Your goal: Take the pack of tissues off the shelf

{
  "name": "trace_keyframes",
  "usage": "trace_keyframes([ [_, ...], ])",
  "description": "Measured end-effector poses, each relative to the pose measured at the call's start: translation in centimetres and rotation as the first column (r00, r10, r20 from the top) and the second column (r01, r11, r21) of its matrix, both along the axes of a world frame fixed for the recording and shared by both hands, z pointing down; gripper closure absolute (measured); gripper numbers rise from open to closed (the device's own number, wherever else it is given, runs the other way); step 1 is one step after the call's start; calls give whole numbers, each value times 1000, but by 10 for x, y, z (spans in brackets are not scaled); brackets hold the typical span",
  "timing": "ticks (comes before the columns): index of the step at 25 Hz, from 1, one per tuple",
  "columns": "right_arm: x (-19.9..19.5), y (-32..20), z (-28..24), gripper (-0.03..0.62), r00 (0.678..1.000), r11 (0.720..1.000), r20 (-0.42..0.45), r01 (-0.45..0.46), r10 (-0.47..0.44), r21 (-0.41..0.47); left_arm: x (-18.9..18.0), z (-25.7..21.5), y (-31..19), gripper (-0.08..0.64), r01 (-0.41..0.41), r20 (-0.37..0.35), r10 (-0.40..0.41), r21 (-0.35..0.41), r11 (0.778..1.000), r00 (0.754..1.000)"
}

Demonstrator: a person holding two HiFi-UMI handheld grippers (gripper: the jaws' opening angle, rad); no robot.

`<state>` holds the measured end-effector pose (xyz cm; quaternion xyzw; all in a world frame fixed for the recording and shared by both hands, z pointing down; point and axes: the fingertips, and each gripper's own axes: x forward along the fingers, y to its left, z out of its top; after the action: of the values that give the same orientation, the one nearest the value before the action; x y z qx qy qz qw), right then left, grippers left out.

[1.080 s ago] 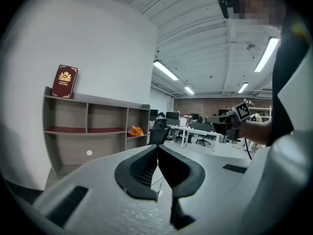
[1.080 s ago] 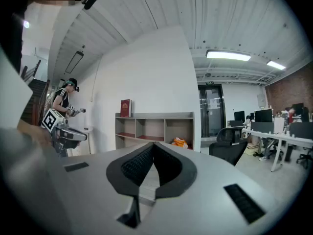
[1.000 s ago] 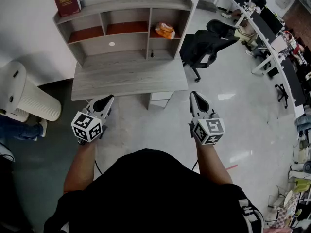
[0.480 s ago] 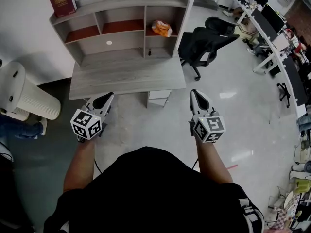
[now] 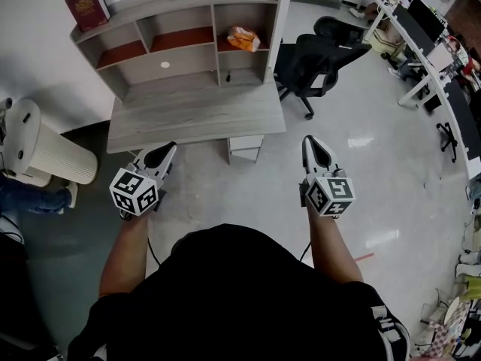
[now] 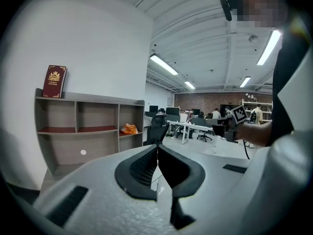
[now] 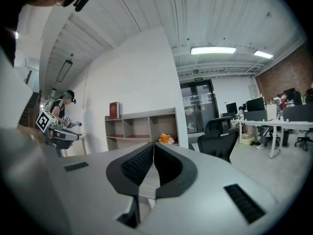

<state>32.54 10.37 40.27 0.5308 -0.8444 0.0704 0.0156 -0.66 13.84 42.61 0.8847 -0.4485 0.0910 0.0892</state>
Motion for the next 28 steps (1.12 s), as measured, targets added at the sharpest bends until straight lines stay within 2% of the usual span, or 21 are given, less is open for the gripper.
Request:
trace_keyframes([
  [5, 17, -8, 6, 580, 1000, 1000, -20, -10, 10, -17, 6, -3, 0, 541, 0, 17, 0, -5, 1000, 1000],
  [15, -7, -36, 22, 580, 999, 998, -45, -8, 6, -55, -8, 20, -32, 541, -11, -11, 10, -43, 999, 1000],
  [22, -14, -74, 30, 580, 995, 995, -81, -60, 53, -82, -20, 34, -92, 541, -50, -53, 47, -49, 998, 997],
  [28, -48, -129, 29, 580, 991, 991, -104, -96, 86, -90, -41, 42, -160, 541, -102, -80, 98, -57, 993, 992],
])
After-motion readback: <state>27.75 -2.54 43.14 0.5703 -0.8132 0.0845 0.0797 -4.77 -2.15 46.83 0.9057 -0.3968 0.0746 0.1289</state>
